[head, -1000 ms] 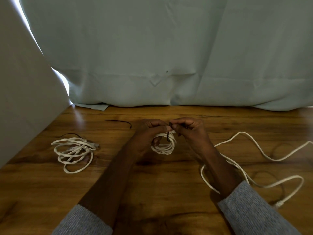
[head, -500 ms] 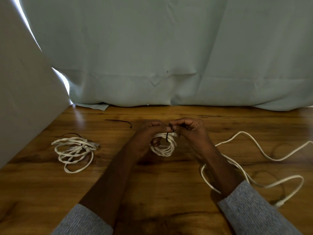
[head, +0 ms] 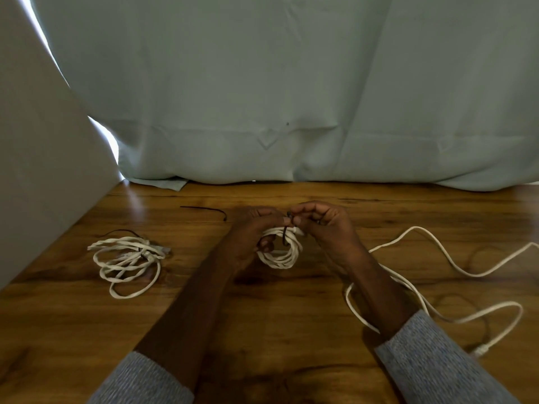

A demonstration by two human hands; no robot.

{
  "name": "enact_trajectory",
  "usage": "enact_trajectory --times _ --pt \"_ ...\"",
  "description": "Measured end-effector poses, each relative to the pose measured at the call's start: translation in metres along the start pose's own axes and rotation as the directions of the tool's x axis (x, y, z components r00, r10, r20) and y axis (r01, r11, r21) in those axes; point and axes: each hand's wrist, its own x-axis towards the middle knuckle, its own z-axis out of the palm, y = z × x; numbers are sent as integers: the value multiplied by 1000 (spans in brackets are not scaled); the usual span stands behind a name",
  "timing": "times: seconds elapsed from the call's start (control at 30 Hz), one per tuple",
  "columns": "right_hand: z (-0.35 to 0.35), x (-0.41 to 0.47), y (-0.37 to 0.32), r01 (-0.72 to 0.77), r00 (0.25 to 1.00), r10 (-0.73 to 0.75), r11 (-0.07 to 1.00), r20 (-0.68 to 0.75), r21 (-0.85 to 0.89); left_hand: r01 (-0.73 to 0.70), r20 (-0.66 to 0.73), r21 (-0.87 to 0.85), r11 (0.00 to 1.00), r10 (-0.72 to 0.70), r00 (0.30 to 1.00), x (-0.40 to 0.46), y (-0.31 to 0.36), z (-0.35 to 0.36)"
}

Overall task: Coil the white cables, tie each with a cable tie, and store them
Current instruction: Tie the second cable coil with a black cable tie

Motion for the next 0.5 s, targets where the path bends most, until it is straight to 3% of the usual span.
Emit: enact_trajectory --times 0.5 --pt "-3 1 3 -37 999 37 999 3 15 -18 28 -2 1000 18 999 1 -4 -2"
